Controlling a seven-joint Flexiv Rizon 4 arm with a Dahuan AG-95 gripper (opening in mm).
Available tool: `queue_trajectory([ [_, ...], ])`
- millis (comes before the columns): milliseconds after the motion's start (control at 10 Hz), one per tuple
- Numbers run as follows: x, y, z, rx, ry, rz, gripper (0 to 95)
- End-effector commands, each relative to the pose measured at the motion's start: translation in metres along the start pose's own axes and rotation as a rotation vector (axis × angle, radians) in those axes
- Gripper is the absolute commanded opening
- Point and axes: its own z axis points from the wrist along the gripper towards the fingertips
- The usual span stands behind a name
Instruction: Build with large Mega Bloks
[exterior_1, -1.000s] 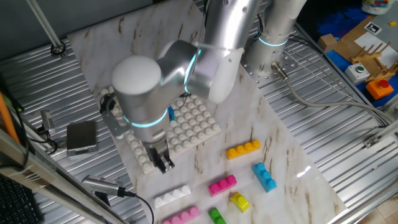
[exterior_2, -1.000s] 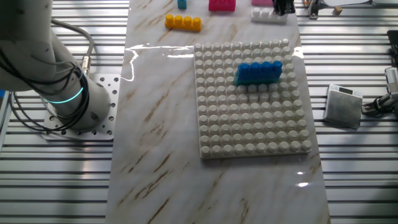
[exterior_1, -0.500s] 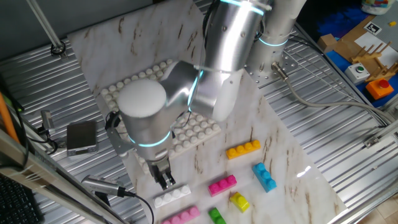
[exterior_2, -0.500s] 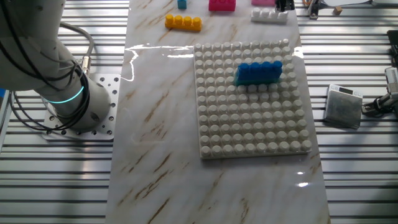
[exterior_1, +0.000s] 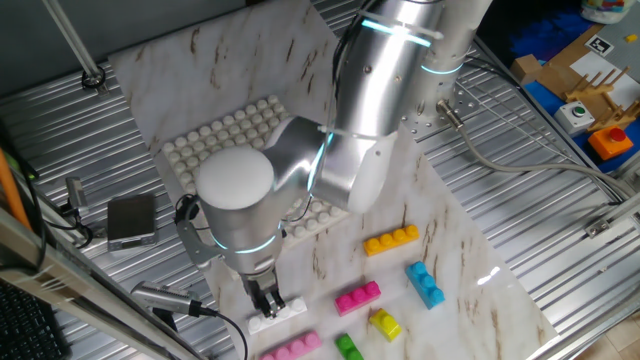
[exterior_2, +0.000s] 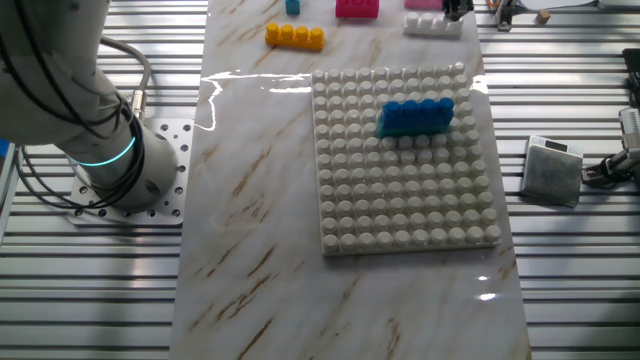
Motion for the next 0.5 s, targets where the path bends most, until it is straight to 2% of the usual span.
queue_trajectory([
  [100,0.001,0.004,0.004,0.005,-0.004,0.013,38.0],
  [500,0.004,0.012,0.015,0.019,-0.006,0.036,38.0],
])
